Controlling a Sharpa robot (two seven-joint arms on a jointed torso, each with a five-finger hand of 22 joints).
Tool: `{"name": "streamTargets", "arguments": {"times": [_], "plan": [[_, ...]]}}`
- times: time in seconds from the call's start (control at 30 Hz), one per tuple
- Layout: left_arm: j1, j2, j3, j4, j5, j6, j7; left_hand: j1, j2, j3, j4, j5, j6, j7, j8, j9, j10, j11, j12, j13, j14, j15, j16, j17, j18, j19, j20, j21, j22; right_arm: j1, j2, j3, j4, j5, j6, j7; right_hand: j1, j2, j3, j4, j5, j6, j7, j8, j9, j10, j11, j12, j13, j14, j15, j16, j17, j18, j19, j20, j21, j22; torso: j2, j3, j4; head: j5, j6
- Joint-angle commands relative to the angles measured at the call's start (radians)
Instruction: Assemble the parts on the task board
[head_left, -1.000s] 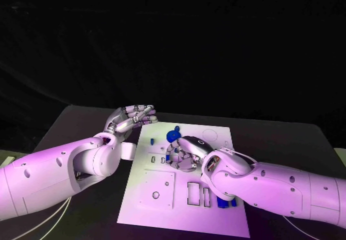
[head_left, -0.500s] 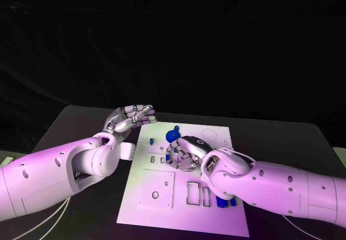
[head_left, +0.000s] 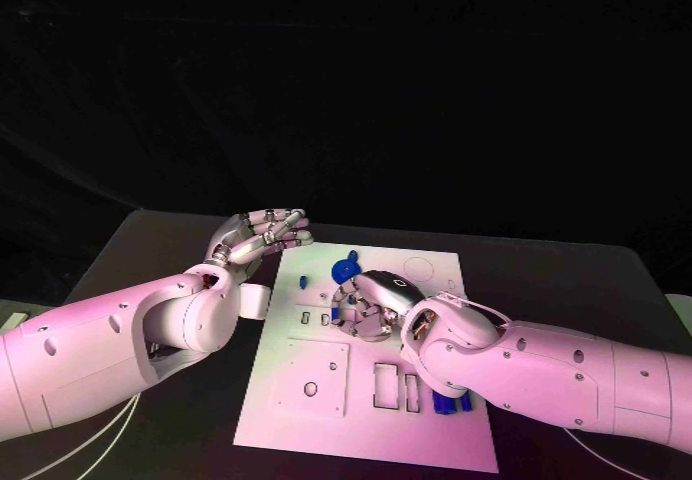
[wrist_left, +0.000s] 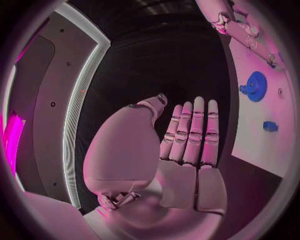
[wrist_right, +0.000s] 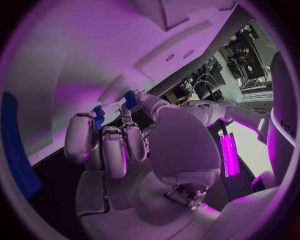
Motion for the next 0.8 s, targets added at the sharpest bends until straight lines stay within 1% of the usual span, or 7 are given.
{"name": "streamTargets", "arguments": {"times": [0.03, 0.2, 0.43, 0.8], "plan": [[0.001, 0.001, 0.001, 0.002, 0.002, 0.007, 0.010, -0.011, 0.000, 0.002, -0.006, -0.004, -0.007, 0.017, -0.006, 0.002, -0.002, 0.002, -0.005, 0.001, -0.006, -0.001, -0.007, 0.001, 0.013, -0.006, -0.002, -0.007, -0.001, -0.003, 0.002, -0.003, -0.004, -0.014, 0.035, -0.015, -0.009, -0.009, -0.002, 0.002, -0.005, -0.013, 0.002, -0.006, -0.002, -0.011, 0.003, -0.008, 0.042, 0.080, -0.002, -0.003, 0.132, -0.010, 0.000, 0.000, -0.007, -0.002, 0.000, 0.0002, -0.0006, 0.000, -0.001], [0.001, 0.000, 0.001, 0.003, 0.002, 0.007, 0.009, -0.011, 0.000, 0.002, -0.006, -0.004, -0.007, 0.017, -0.006, 0.002, -0.002, 0.002, -0.005, 0.001, -0.006, -0.001, -0.007, 0.001, 0.013, -0.006, -0.002, -0.007, -0.001, -0.003, 0.002, -0.004, -0.005, -0.014, 0.047, -0.016, -0.012, -0.017, -0.005, 0.001, -0.007, -0.018, 0.005, -0.009, -0.003, -0.013, 0.005, -0.009, 0.040, 0.079, 0.000, -0.003, 0.131, -0.009, -0.002, 0.002, -0.009, -0.004, 0.000, 0.0006, -0.0005, -0.001, -0.001], [0.001, 0.000, 0.001, 0.002, 0.002, 0.007, 0.009, -0.011, 0.000, 0.002, -0.006, -0.004, -0.007, 0.017, -0.006, 0.002, -0.002, 0.002, -0.005, 0.001, -0.006, -0.001, -0.007, 0.001, 0.013, -0.006, -0.002, -0.007, -0.001, -0.003, 0.002, -0.004, -0.005, -0.015, 0.057, -0.017, -0.013, -0.023, -0.008, 0.000, -0.010, -0.020, 0.006, -0.009, -0.003, -0.014, 0.007, -0.010, 0.040, 0.079, 0.001, -0.003, 0.131, -0.009, -0.002, 0.003, -0.010, -0.004, 0.000, 0.0012, -0.0009, -0.001, -0.001], [0.001, -0.001, 0.000, 0.002, 0.002, 0.008, 0.008, -0.011, 0.000, 0.002, -0.006, -0.004, -0.007, 0.017, -0.006, 0.002, -0.002, 0.002, -0.005, 0.001, -0.006, -0.001, -0.007, 0.001, 0.013, -0.006, -0.002, -0.007, -0.001, -0.003, 0.002, -0.005, -0.006, -0.020, 0.052, -0.021, -0.016, -0.029, -0.011, -0.001, -0.012, -0.022, 0.007, -0.010, -0.003, -0.014, 0.008, -0.010, 0.040, 0.079, 0.003, -0.004, 0.130, -0.009, -0.002, 0.004, -0.011, -0.005, 0.000, 0.0009, -0.0003, -0.003, -0.001]]}}
